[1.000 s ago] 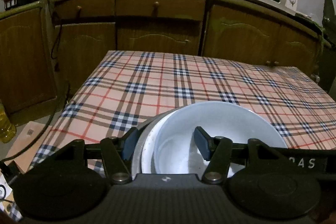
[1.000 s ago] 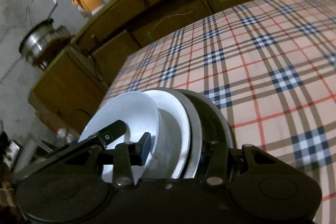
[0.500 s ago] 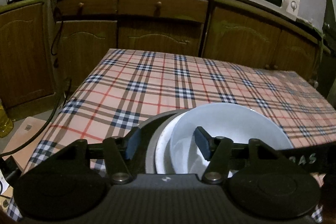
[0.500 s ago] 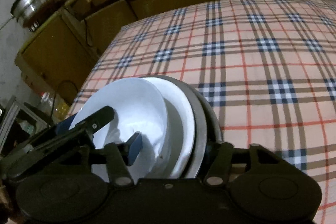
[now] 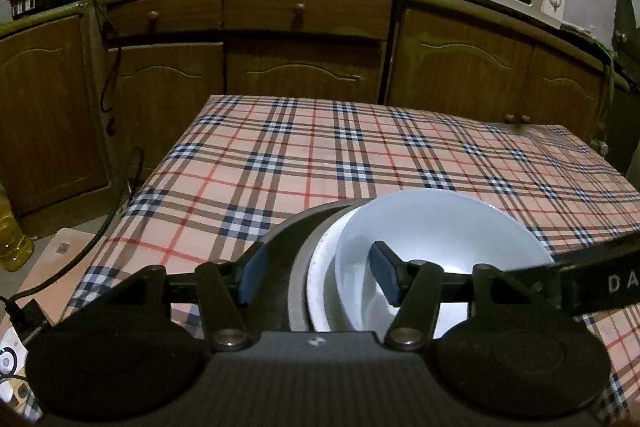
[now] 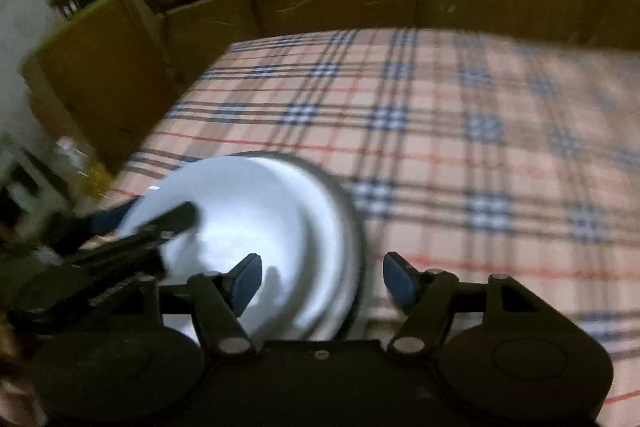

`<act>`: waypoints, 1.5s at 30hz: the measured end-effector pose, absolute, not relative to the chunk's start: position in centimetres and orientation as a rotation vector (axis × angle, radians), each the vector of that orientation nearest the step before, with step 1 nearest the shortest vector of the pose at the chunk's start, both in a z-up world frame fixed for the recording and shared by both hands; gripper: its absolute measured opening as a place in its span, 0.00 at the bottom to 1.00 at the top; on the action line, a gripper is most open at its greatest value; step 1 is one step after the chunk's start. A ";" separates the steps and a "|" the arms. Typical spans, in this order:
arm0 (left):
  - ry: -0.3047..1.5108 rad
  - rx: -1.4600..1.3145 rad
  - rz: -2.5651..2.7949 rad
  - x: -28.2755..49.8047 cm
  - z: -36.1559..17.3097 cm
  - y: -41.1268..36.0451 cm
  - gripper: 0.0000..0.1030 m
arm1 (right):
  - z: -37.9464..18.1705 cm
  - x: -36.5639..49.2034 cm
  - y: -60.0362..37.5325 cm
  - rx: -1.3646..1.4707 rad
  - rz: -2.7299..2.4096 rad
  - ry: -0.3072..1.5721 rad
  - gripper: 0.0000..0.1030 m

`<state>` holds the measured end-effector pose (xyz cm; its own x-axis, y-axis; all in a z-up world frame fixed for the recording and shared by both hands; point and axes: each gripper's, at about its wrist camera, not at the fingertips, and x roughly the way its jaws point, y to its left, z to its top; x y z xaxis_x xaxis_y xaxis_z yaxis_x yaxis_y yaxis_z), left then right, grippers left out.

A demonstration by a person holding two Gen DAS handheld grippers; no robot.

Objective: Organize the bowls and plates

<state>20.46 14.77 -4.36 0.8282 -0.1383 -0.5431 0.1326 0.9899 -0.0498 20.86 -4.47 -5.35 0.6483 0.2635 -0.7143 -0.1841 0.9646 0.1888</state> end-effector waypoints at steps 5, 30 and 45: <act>0.548 -0.021 -0.164 19.6 -3.8 14.7 0.58 | -3.8 17.6 -5.6 0.114 0.235 0.710 0.78; 0.244 0.011 -0.094 3.1 -0.6 12.9 1.00 | -4.7 -2.2 -2.7 0.107 0.063 0.485 0.81; 0.279 -0.003 -0.060 3.0 -1.0 13.8 1.00 | -5.3 -2.9 -2.8 0.152 0.061 0.514 0.81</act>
